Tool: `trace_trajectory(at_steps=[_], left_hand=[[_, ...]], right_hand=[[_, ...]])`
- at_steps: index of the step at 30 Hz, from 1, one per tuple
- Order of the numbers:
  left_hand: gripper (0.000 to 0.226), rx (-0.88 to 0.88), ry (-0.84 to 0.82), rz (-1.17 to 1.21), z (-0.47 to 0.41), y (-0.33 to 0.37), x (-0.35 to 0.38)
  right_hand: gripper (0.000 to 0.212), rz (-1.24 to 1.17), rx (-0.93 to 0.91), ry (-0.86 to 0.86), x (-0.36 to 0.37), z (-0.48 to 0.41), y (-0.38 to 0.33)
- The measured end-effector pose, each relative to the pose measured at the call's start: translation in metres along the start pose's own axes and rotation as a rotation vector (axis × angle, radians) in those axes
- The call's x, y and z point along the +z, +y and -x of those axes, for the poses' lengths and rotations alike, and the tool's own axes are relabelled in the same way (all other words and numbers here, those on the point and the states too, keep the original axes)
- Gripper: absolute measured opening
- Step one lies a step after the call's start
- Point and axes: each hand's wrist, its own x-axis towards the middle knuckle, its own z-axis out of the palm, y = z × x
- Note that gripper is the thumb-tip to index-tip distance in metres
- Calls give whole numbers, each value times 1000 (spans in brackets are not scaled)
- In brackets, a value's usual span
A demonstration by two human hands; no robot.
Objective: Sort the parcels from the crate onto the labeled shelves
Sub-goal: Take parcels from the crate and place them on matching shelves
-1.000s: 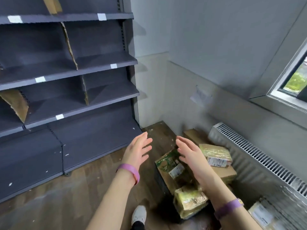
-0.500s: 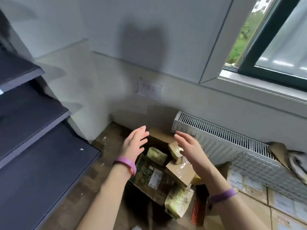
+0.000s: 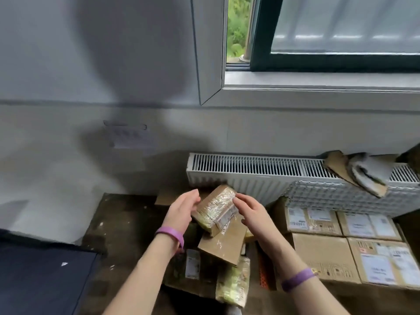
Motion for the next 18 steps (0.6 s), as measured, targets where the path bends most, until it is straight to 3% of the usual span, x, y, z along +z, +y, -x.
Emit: trace_trajectory(at_steps=[10,15,18], left_hand=[[23,-129,-109,-266,-138,-40,26],[54,-111,-161,-608,-213,-115,18],[71,-143,-154,-722,-247,-142,23]], right_hand=[[46,-42,264,74,26,-106,64],[36,-124,435,76,55,-144,129],[60,-158,493,78,70,-169,162]])
